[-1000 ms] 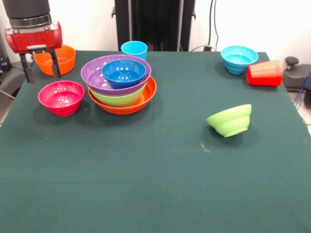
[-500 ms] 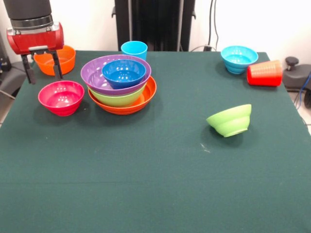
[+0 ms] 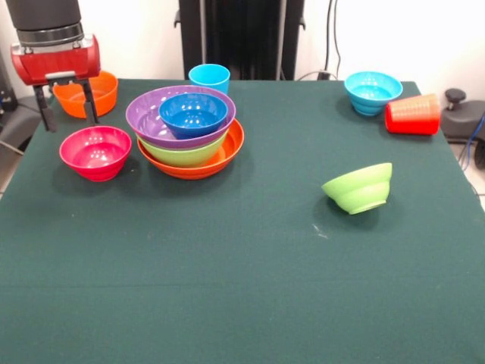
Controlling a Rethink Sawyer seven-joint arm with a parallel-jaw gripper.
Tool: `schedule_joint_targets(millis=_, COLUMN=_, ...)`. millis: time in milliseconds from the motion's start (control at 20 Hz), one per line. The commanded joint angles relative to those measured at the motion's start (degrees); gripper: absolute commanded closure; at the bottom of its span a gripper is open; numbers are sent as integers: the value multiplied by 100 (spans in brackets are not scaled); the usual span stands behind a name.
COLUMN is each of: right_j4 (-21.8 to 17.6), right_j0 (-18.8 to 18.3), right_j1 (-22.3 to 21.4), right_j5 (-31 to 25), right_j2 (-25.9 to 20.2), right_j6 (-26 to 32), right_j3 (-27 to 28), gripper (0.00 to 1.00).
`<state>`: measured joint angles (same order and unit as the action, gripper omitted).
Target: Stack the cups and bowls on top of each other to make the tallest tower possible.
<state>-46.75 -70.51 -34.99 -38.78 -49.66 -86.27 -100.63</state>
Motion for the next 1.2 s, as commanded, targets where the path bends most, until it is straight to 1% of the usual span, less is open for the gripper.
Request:
schedule_joint_targets(millis=50, right_j4=-520, right_j0=278, right_j1=132, right_j5=-135, right_j2=173, right_j6=1321, right_j3=262, gripper=0)
schedule_joint_targets(millis=150, right_j4=-596, right_j0=305, right_j1=92, right_j5=-204, right_j2=235, right_j6=1359, right_j3=301, gripper=0)
schedule_joint_targets(millis=300, right_j4=-568, right_j0=272, right_j1=42, right_j5=-298, right_j2=211, right_j6=1488, right_j3=302, gripper=0)
schedule_joint_targets(millis=800, right_j4=-653, right_j0=272, right_j1=3, right_j5=-290, right_j2=220, right_j6=1581, right_j3=330, gripper=0)
schedule_joint_targets(millis=900, right_j4=-586, right_j0=240, right_j1=33, right_j5=-339, right_j2=191, right_j6=1629, right_j3=284, gripper=0)
schedule_joint_targets(millis=1000, right_j4=-431, right_j0=204, right_j1=37, right_j5=-398, right_j2=122, right_j6=1615, right_j3=215, gripper=0)
schedule_joint_targets(millis=1200, right_j4=-75, right_j0=223, right_j1=-342, right_j5=-691, right_j2=-21, right_j6=1513, right_j3=45, gripper=0)
